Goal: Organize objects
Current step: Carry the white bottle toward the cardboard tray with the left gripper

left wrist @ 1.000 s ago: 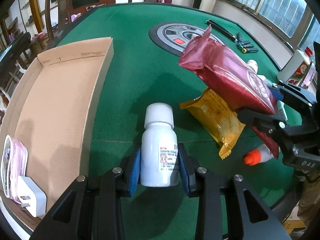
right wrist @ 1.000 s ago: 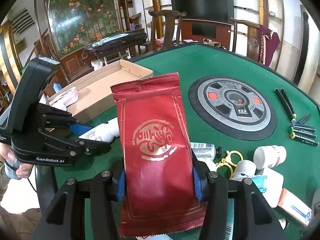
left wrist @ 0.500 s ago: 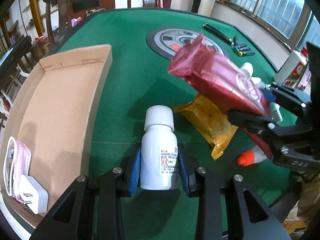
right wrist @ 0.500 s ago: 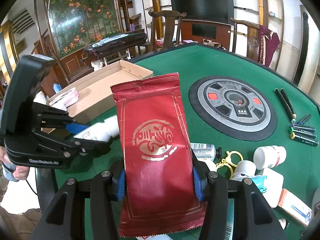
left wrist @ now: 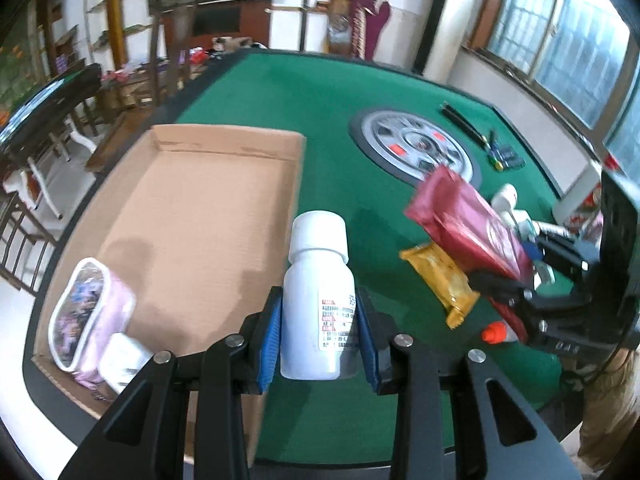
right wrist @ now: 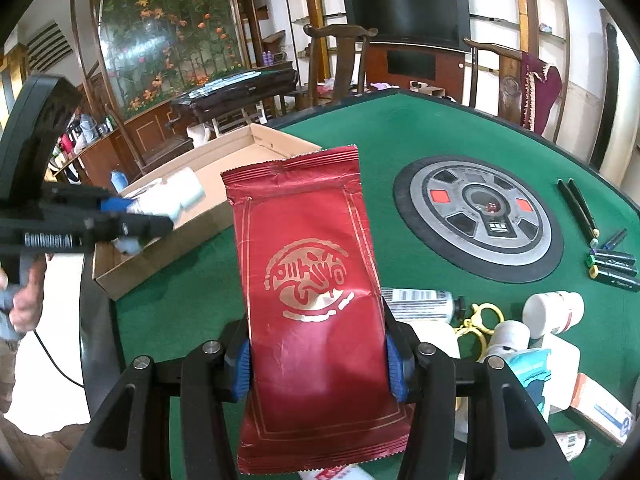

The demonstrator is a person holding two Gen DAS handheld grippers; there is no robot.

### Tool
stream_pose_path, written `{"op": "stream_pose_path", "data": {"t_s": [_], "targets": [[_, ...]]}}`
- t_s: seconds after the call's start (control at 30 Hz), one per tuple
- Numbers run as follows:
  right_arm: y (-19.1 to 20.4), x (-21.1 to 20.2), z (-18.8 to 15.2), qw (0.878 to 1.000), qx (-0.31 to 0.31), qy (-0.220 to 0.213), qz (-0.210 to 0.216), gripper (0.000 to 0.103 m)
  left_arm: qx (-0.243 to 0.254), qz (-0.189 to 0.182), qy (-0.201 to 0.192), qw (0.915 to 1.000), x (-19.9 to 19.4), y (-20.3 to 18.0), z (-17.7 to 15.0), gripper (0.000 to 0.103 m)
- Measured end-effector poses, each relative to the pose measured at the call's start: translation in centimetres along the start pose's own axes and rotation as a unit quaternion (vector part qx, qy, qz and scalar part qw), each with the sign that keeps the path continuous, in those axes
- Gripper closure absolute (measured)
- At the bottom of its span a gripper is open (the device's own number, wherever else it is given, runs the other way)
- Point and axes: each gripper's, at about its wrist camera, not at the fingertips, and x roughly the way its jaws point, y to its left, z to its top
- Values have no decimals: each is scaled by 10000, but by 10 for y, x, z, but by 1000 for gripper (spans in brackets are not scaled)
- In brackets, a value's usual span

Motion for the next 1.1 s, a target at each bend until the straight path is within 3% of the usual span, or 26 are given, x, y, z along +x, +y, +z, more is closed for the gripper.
{"op": "stream_pose_path", "data": {"t_s": [0.47,1.1], "targets": [[7,4,-3,9999,-65,56,83,47,-435,304,-509,9973,-51,41,0,70],[27,10,5,9997,90,-30,243,47,-466,48,-398,9981,-34,41,-11,70]]}}
